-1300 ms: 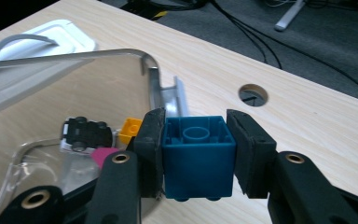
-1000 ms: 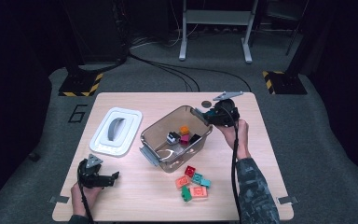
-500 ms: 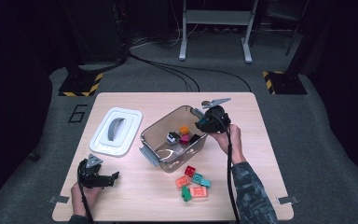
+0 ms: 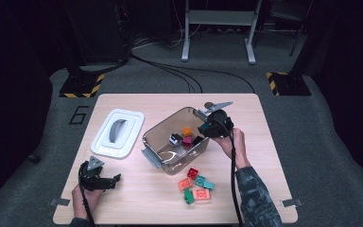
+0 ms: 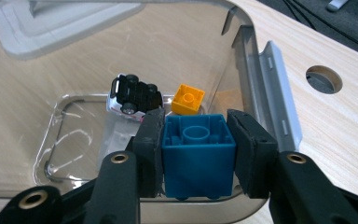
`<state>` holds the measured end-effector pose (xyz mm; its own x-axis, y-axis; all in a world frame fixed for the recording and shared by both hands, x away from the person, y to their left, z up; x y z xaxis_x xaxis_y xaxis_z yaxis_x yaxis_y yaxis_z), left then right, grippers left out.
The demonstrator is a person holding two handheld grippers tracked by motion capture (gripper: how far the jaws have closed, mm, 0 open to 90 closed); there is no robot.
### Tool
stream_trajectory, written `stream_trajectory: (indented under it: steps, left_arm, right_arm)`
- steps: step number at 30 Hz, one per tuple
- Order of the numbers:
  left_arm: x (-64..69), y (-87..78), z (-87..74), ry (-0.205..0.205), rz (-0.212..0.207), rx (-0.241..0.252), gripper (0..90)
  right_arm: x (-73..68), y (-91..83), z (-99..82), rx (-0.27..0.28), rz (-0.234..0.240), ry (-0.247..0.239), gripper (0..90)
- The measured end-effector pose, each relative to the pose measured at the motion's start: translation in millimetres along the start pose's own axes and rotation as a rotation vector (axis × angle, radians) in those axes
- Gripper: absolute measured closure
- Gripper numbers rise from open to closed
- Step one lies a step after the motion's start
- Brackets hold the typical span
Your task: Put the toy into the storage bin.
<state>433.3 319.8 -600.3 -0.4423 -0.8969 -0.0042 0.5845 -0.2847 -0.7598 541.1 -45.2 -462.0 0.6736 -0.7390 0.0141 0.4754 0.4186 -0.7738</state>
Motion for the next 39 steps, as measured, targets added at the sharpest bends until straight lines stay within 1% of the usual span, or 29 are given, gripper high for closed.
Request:
stream_trajectory:
  steps: [1, 2, 4, 6, 7, 8, 9, 10, 11, 12, 13, 14, 16, 17, 19, 21, 23, 24, 25, 29, 30, 31, 32, 35, 39]
  left_arm:
    - [0.0, 0.0, 0.0, 0.000, 0.000, 0.000, 2.8]
    - [0.0, 0.0, 0.0, -0.001, 0.000, 0.000, 2.7]
    - [0.0, 0.0, 0.0, 0.000, 0.000, 0.000, 2.8]
    - [0.0, 0.0, 0.0, 0.000, 0.000, 0.000, 2.8]
    - [0.0, 0.0, 0.0, 0.000, 0.000, 0.000, 2.8]
    - [0.0, 0.0, 0.0, 0.000, 0.000, 0.000, 2.8]
    - [0.0, 0.0, 0.0, 0.000, 0.001, 0.000, 2.8]
    - [0.0, 0.0, 0.0, 0.000, 0.000, 0.000, 2.8]
    - [0.0, 0.0, 0.0, 0.000, 0.001, 0.000, 2.8]
    - [0.0, 0.0, 0.0, 0.000, 0.001, 0.000, 2.8]
    - [0.0, 0.0, 0.0, 0.000, 0.000, 0.000, 2.8]
    - [0.0, 0.0, 0.0, 0.000, 0.000, 0.000, 2.8]
    - [0.0, 0.0, 0.0, 0.000, 0.000, 0.000, 2.8]
    - [0.1, 0.0, 0.0, -0.001, 0.000, 0.000, 2.7]
    - [0.0, 0.0, 0.0, -0.001, 0.001, 0.000, 2.7]
    - [0.0, 0.0, 0.0, -0.001, 0.000, 0.000, 2.8]
    - [0.1, 0.0, 0.0, 0.000, 0.000, 0.000, 2.8]
    - [0.1, 0.0, 0.0, 0.000, 0.000, 0.000, 2.8]
    - [0.1, 0.0, 0.0, 0.000, 0.000, 0.000, 2.8]
    - [0.1, 0.0, 0.0, -0.001, 0.000, 0.000, 2.8]
    - [0.1, 0.0, 0.0, -0.001, 0.000, 0.000, 2.8]
    - [0.1, 0.0, 0.0, -0.001, 0.000, 0.000, 2.8]
    - [0.2, -0.6, -0.5, 0.001, -0.003, -0.008, 2.7]
    - [0.0, -0.4, -0.3, 0.002, -0.003, -0.006, 2.7]
    - [-0.2, -0.3, -0.1, 0.002, -0.002, -0.005, 2.8]
  right_arm:
    - [-1.1, 1.1, -1.7, -0.017, -0.006, -0.002, 54.5]
    - [-1.0, 1.1, -2.0, -0.018, -0.009, -0.005, 54.3]
    - [-1.6, 0.5, -2.4, -0.014, -0.008, 0.000, 49.9]
    - [-1.1, -1.6, -2.8, -0.009, -0.011, -0.005, 46.3]
    - [-1.1, -1.6, -2.8, -0.009, -0.011, -0.005, 46.3]
    - [-1.3, -3.0, -2.9, -0.003, -0.012, -0.008, 42.9]
    - [-1.8, -9.2, -3.5, 0.016, -0.011, -0.002, 35.9]
    - [-2.5, -11.5, -3.7, 0.023, -0.007, 0.007, 34.0]
    - [-2.2, -13.9, -4.3, 0.029, -0.006, -0.001, 31.3]
    - [-2.2, -13.9, -4.3, 0.029, -0.006, -0.001, 31.3]
    - [-2.8, -17.0, -4.8, 0.037, -0.003, 0.008, 28.3]
    - [-3.4, -24.5, -5.8, 0.062, 0.002, 0.007, 23.2]
    - [-3.8, -27.9, -6.6, 0.071, 0.003, 0.009, 21.7]
    - [-4.9, -34.4, -9.6, 0.082, 0.006, 0.010, 18.9]
    - [-6.2, -39.4, -13.6, 0.088, 0.010, 0.012, 16.6]
    - [-6.7, -41.2, -15.7, 0.087, 0.010, 0.013, 15.4]
    - [-8.9, -46.5, -25.9, 0.096, 0.010, 0.007, 14.2]
    - [-8.9, -46.5, -25.9, 0.096, 0.010, 0.007, 14.2]
    - [-10.9, -48.1, -34.3, 0.096, 0.011, 0.011, 13.5]
    - [-14.0, -46.3, -54.7, 0.082, 0.017, 0.019, 11.2]
    - [-14.0, -46.3, -54.7, 0.082, 0.017, 0.019, 11.2]
    - [-15.2, -45.0, -60.0, 0.076, 0.022, 0.024, 11.2]
    - [-16.8, -41.8, -71.0, 0.064, 0.022, 0.027, 10.6]
    - [-19.6, -36.8, -85.3, 0.047, 0.024, 0.033, 10.4]
    - [-26.7, -31.6, -99.9, 0.035, 0.042, 0.046, 10.0]
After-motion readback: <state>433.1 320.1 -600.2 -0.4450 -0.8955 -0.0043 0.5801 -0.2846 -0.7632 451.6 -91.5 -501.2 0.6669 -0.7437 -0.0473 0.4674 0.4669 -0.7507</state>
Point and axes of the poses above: each handheld gripper's, and its own axes: y roughly forward along the jaws, z roughly out of its top, x roughly to its right, the point moved 10 cm from there along y, roughly forward along the jaws, and after that the axes turned 6 degrees about -x, right-handed, at the moved point
